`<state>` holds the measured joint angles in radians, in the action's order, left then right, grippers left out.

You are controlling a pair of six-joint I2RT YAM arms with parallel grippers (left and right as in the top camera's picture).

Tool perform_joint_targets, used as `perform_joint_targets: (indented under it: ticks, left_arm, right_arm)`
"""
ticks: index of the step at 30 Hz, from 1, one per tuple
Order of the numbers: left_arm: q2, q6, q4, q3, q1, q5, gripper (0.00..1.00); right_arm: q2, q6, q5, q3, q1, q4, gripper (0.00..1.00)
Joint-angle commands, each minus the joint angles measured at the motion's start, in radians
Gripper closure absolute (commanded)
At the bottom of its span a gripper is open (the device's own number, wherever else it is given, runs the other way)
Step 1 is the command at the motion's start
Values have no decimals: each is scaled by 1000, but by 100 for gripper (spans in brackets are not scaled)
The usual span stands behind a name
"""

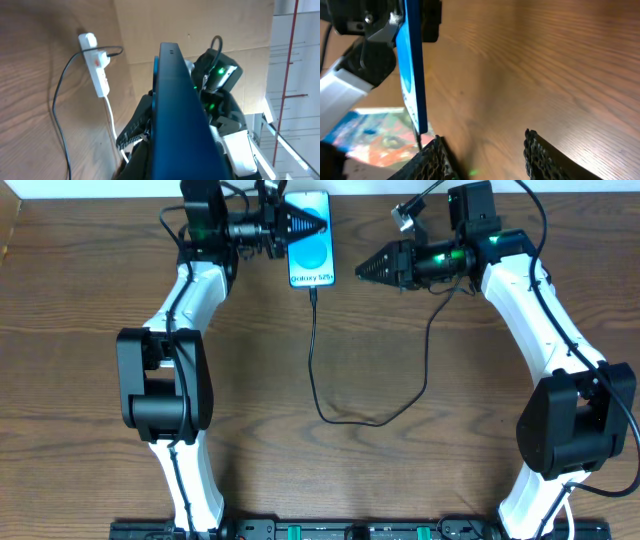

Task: Plug charger to phone and switch on socket
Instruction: 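Open the right gripper and pull it back from the plugged phone, then lower the phone with the left gripper and lay it flat on the table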

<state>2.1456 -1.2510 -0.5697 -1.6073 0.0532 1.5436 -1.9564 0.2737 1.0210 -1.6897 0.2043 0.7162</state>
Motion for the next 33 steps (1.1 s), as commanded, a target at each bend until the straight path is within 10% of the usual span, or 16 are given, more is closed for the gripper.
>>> perform_joint_targets:
  ticks: [1,18,33]
  left_arm:
    - [-8,55,-8,72,-4,11,93]
    - [-8,154,160,132,-3,-223,93]
    - [-8,781,957,132,-3,-623,93]
  right_arm:
    - [1,-84,-156,-13,-1,70,49]
    - [1,-126,-264,-13,-1,163,46]
    - [1,-129,-312,-13,0,182,44]
